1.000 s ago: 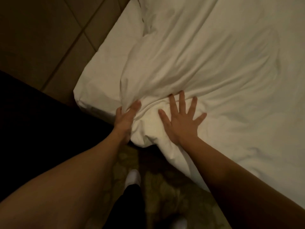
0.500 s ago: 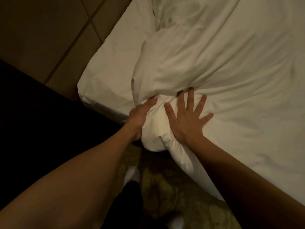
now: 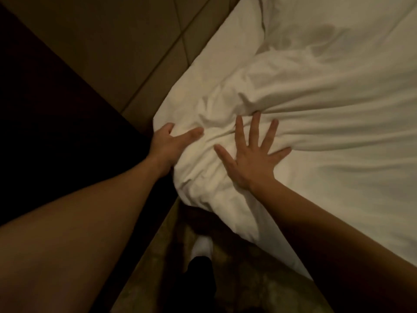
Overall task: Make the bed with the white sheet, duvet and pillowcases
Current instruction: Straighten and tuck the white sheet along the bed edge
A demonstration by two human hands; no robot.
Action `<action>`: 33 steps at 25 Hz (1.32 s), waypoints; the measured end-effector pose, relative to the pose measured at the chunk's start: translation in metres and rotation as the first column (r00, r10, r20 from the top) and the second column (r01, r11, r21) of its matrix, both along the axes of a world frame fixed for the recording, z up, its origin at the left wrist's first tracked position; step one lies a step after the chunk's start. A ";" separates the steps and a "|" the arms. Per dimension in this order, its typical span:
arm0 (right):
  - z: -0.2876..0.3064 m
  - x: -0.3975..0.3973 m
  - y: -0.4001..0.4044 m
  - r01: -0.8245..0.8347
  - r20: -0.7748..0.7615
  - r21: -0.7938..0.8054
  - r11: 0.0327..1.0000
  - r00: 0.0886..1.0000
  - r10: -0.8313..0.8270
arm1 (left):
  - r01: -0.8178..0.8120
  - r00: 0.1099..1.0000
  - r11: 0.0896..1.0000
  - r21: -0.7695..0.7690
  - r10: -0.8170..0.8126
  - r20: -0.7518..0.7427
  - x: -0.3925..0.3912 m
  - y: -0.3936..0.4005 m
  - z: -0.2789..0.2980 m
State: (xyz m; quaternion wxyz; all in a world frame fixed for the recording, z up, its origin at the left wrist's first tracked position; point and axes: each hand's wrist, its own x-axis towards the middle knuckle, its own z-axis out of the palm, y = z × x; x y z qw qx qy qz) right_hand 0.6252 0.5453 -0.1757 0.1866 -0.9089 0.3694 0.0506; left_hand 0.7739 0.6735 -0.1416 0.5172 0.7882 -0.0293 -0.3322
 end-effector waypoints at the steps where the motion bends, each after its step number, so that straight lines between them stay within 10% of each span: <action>1: -0.006 0.000 -0.001 0.005 -0.007 0.003 1.000 1.000 -0.005 | -0.056 0.994 0.997 -0.062 0.050 -0.100 0.000 0.002 -0.011; 9: -0.016 0.012 0.007 0.080 0.004 0.098 0.992 0.997 -0.081 | -0.008 0.910 0.984 -0.178 -0.067 -0.408 -0.018 0.034 -0.055; 15: 0.002 0.033 0.037 -0.033 0.068 0.131 0.991 0.997 0.024 | 0.152 0.985 0.986 0.070 -0.145 -0.090 0.027 0.040 0.000; 20: -0.002 0.031 0.061 -0.102 0.021 0.090 0.991 0.995 0.101 | 0.425 0.861 0.723 0.545 -0.508 0.003 0.028 0.065 -0.002; 28: -0.023 0.005 0.040 -0.169 -0.035 0.093 0.981 0.984 0.173 | 0.313 0.945 0.931 0.188 -0.325 0.040 -0.004 0.036 -0.056; 33: -0.005 0.000 -0.001 -0.137 -0.007 -0.083 0.987 0.991 0.137 | 0.244 0.894 0.914 0.325 -0.342 0.290 0.005 -0.038 -0.044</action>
